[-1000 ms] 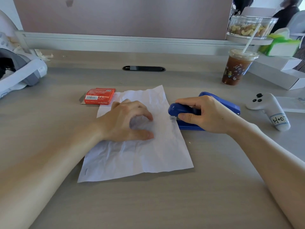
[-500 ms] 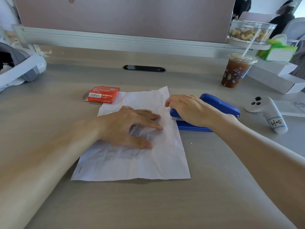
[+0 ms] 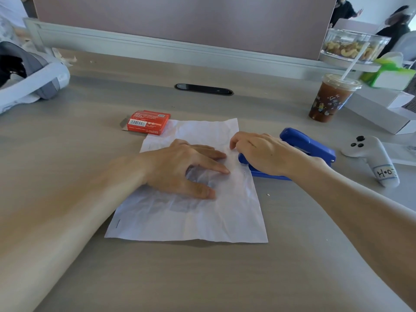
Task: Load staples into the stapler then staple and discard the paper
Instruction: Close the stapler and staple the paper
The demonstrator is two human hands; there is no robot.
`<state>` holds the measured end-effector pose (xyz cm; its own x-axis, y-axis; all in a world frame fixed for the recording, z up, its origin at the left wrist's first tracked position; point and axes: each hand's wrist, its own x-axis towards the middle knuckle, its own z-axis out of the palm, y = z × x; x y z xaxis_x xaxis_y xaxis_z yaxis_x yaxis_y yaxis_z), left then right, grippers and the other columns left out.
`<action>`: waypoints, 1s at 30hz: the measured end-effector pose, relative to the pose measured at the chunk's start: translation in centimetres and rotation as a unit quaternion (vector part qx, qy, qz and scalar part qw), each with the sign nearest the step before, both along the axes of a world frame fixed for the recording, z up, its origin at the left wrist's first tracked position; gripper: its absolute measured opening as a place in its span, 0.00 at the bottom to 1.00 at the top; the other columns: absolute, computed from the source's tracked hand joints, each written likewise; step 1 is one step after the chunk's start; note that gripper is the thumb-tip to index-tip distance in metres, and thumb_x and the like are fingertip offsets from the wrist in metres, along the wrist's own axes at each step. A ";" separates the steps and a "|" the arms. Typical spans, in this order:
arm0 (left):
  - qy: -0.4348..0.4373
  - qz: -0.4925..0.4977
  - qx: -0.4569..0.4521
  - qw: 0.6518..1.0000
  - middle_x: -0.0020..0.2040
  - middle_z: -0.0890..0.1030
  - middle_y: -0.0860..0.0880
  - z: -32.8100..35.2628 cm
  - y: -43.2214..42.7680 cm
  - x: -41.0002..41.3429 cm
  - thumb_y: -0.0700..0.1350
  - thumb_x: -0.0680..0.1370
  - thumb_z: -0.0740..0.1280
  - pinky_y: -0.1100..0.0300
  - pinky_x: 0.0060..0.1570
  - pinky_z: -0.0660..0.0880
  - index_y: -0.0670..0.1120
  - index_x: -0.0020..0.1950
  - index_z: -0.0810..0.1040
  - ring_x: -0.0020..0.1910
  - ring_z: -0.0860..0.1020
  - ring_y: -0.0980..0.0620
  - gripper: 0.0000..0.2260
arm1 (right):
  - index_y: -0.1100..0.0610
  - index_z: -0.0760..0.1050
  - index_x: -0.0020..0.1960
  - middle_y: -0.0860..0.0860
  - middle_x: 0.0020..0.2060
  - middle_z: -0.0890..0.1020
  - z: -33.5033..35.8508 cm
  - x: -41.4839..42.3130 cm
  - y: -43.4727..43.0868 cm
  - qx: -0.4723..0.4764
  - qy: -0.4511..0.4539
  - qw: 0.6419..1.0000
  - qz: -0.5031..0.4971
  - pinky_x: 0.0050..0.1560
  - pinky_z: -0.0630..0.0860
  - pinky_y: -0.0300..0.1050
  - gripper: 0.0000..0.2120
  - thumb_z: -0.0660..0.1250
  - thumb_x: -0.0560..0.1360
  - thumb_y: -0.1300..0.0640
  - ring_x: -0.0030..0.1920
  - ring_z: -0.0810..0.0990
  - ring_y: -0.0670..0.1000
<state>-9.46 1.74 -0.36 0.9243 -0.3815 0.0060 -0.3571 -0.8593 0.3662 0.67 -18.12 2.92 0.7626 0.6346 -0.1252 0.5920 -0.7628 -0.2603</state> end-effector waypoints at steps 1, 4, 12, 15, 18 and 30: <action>-0.004 0.000 -0.003 1.000 0.76 0.63 0.62 0.0 0.0 0.0 0.71 0.69 0.62 0.54 0.75 0.49 0.69 0.69 0.69 0.76 0.56 0.66 0.28 | 0.49 0.73 0.53 0.47 0.47 0.81 -0.1 0.0 0.0 0.007 -0.001 1.000 -0.003 0.55 0.74 0.57 0.15 0.48 0.78 0.54 0.50 0.77 0.55; -0.017 0.001 -0.013 1.000 0.76 0.65 0.61 -0.2 0.0 0.0 0.70 0.69 0.63 0.59 0.74 0.49 0.67 0.68 0.72 0.75 0.58 0.66 0.27 | 0.46 0.73 0.51 0.40 0.40 0.79 -0.3 -0.3 -0.1 0.026 -0.014 0.999 -0.015 0.49 0.74 0.52 0.15 0.47 0.78 0.52 0.44 0.78 0.52; -0.023 0.002 -0.025 0.999 0.75 0.66 0.60 -0.4 0.1 -0.1 0.70 0.70 0.64 0.59 0.74 0.50 0.66 0.66 0.74 0.75 0.59 0.65 0.26 | 0.47 0.70 0.55 0.50 0.50 0.77 -1.0 -0.6 0.6 -0.014 -0.073 0.997 -0.005 0.46 0.69 0.51 0.14 0.47 0.78 0.50 0.47 0.76 0.56; -0.024 0.003 -0.028 0.999 0.75 0.67 0.60 -0.4 0.2 -0.1 0.69 0.70 0.64 0.57 0.75 0.51 0.66 0.66 0.74 0.75 0.59 0.65 0.25 | 0.48 0.69 0.57 0.51 0.51 0.77 -1.0 -0.7 0.8 -0.026 -0.081 0.996 -0.007 0.45 0.67 0.50 0.14 0.47 0.78 0.50 0.47 0.76 0.56; -0.025 0.001 -0.035 0.999 0.75 0.68 0.60 -0.5 0.2 0.0 0.69 0.70 0.65 0.57 0.75 0.53 0.66 0.66 0.75 0.74 0.61 0.65 0.25 | 0.48 0.69 0.59 0.52 0.53 0.77 -0.9 -0.8 0.8 -0.029 -0.090 0.996 -0.008 0.46 0.67 0.51 0.15 0.47 0.79 0.50 0.48 0.76 0.57; -0.023 -0.013 -0.051 0.998 0.74 0.68 0.61 -0.4 0.4 0.2 0.67 0.70 0.67 0.57 0.75 0.58 0.65 0.66 0.75 0.73 0.61 0.67 0.24 | 0.47 0.76 0.46 0.40 0.37 0.81 -0.3 -1.0 -0.9 0.157 -0.046 0.985 -0.048 0.45 0.77 0.51 0.10 0.56 0.75 0.49 0.42 0.80 0.49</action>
